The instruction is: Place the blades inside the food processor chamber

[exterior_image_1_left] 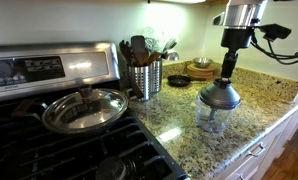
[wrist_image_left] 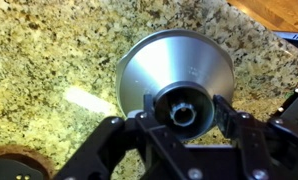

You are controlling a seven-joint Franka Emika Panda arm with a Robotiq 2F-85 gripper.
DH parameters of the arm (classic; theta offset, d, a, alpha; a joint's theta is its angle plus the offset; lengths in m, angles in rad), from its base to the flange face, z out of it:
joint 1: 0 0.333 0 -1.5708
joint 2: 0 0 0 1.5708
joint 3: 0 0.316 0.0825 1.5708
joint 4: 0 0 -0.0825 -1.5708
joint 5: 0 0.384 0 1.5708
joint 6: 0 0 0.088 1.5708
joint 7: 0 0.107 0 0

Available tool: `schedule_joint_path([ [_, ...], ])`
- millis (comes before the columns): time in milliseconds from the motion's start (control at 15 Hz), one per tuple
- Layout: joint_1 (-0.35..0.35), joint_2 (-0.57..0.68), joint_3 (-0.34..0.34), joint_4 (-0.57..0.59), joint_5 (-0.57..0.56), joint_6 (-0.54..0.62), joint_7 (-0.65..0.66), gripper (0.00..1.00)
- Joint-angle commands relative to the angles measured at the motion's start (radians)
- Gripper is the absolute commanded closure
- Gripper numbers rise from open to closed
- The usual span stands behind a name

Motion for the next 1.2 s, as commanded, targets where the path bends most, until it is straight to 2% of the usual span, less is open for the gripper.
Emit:
schedule_joint_path([
  [0, 0.006, -0.005, -0.009, 0.005, -0.008, 0.009, 0.007, 0.65],
  [1133, 0.006, 0.028, -0.008, 0.032, -0.003, 0.001, 0.005, 0.65],
])
